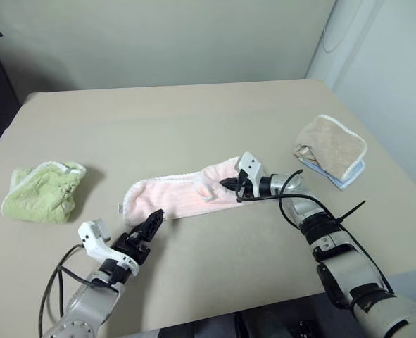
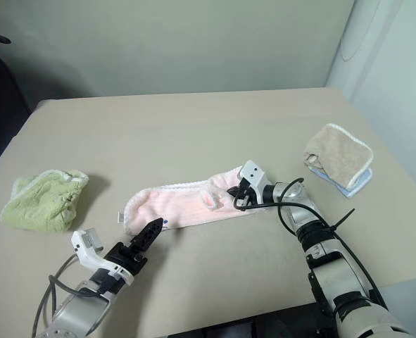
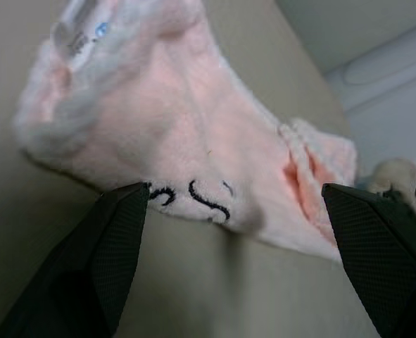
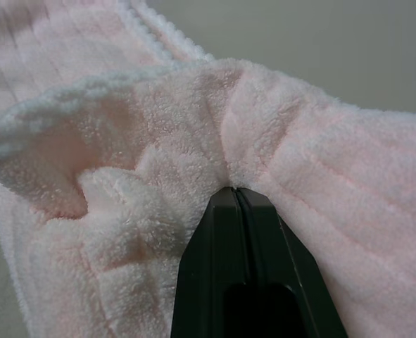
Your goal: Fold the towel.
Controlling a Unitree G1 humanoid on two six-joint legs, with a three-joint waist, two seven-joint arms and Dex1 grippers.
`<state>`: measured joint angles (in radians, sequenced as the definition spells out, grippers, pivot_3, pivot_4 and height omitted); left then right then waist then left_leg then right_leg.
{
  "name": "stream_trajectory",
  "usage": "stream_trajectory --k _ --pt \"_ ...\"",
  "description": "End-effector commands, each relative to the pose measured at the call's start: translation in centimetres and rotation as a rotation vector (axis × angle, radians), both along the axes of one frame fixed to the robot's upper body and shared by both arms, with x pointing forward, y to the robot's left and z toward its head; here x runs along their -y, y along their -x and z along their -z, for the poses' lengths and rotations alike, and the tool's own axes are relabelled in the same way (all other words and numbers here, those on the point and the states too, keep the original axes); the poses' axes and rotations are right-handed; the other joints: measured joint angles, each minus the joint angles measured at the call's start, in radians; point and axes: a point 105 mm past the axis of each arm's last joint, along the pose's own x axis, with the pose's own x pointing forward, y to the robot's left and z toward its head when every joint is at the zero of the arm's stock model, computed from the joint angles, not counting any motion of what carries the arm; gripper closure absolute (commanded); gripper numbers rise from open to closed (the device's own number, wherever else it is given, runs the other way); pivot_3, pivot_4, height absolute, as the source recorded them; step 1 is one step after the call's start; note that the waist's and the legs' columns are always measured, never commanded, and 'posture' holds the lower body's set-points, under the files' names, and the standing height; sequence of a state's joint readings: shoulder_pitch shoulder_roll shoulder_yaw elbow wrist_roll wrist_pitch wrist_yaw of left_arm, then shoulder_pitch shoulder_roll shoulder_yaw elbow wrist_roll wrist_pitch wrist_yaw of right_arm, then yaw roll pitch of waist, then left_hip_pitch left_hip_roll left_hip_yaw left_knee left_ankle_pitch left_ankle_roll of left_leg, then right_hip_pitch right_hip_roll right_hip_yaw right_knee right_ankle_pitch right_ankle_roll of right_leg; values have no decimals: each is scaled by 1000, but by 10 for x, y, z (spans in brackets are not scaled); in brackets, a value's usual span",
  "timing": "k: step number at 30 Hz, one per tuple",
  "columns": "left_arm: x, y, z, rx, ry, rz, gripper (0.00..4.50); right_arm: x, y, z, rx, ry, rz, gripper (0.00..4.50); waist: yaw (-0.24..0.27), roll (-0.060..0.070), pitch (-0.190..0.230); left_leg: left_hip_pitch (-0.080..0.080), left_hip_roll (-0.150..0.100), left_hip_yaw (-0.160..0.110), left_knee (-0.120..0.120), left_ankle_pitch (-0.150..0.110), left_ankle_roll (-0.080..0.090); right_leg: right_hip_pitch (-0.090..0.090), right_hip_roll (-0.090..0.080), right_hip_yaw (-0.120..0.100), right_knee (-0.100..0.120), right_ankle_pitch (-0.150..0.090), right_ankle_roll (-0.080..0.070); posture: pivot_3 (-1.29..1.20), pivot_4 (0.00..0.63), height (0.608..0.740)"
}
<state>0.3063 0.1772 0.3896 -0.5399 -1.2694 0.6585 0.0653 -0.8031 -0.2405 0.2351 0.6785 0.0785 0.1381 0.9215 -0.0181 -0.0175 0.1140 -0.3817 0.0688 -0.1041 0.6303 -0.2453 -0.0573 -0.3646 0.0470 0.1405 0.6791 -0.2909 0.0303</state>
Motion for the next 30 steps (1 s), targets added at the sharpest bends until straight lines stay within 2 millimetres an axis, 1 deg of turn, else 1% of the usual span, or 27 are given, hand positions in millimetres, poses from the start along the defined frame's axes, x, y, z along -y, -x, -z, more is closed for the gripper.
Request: stream_trajectory --k 1,6,9,13,15,19,21,24,29,30 --pt "-12 3 14 -97 77 -100 104 -1 -2 -12 37 -23 -11 4486 1 0 0 0 0 0 0 0 0 0 0 0 0 0 0 0 150 740" --pt "-26 -2 23 -146 140 -201 104 -2 0 -6 44 -5 -14 4486 2 1 0 0 0 0 0 0 -1 1 0 -1 0 0 0 0 150 740" --pt "-32 -5 30 -184 134 -232 104 -3 1 -6 48 -7 -14 4486 2 2 0 4 -1 0 0 0 0 4 0 0 1 0 -1 0 150 740" --pt "-43 -16 33 -193 112 -275 104 -4 0 -11 65 -29 -10 4486 4 4 0 12 -3 0 -1 -2 3 11 1 -1 1 -2 -4 0 150 740" --pt "-48 -20 36 -211 138 -312 104 -6 1 -15 70 -49 -10 4486 4 5 0 15 -4 1 -1 -2 3 14 1 -2 1 -2 -6 0 150 740" --pt "-44 -16 39 -242 112 -297 104 -5 0 -18 84 -48 -9 4486 3 10 -3 16 -4 2 -2 -4 5 14 2 -1 1 -3 -8 0 150 740" --pt "-48 -12 38 -237 120 -317 104 -4 0 -17 86 -46 -4 4486 0 11 -4 16 -4 3 -2 -4 5 13 2 -1 1 -4 -8 0 150 740" --pt "-53 -9 38 -232 121 -348 669 -5 1 -15 85 -45 -6 4500 -6 12 -4 16 -3 3 -3 -4 5 13 3 0 1 -5 -8 0 150 740" --pt "-49 -7 34 -206 133 -350 2532 -8 2 -14 84 -48 -7 4500 -13 12 -3 15 -3 4 -3 -5 4 11 4 1 0 -7 -9 0 150 740" --pt "-48 -7 34 -199 137 -352 2850 -8 2 -14 83 -49 -6 4500 -13 11 -3 15 -3 4 -3 -5 4 11 4 2 0 -8 -9 0 150 740"
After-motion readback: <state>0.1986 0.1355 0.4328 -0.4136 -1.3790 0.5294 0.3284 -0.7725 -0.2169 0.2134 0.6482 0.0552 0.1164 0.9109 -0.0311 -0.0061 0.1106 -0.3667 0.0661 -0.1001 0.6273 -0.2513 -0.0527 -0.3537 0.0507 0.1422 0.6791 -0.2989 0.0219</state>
